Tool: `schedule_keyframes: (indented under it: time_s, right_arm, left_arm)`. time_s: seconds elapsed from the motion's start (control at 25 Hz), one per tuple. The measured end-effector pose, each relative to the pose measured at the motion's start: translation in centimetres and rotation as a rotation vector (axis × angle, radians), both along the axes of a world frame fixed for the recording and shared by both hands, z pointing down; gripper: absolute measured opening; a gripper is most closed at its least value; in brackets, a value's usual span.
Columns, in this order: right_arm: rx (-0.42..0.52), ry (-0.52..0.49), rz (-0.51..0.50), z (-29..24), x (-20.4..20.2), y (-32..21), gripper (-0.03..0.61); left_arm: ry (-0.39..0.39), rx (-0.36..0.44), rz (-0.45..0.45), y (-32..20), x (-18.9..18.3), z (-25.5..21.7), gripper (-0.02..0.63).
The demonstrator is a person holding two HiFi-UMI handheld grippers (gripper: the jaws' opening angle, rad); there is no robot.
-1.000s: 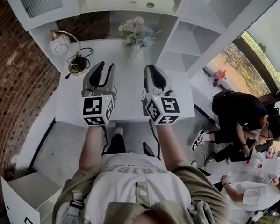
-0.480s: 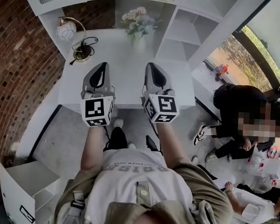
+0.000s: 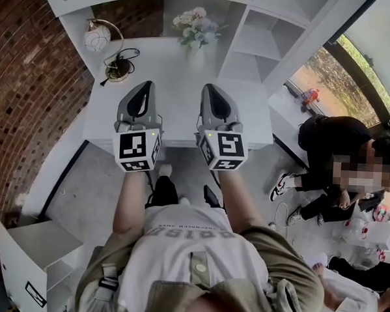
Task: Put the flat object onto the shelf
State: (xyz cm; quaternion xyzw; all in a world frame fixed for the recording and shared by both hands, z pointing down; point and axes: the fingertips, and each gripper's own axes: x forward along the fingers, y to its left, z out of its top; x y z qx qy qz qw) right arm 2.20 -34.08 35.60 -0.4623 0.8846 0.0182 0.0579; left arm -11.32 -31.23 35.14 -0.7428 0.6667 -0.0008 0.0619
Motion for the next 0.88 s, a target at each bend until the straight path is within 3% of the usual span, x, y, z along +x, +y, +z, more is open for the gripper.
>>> schedule_keyframes:
  time_s: [0.88]
  right_arm:
    - [0.012, 0.007, -0.037, -0.60, -0.94, 0.89, 0.002]
  left_arm:
    - [0.027, -0.036, 0.009, 0.42, -0.67, 1.03, 0.008]
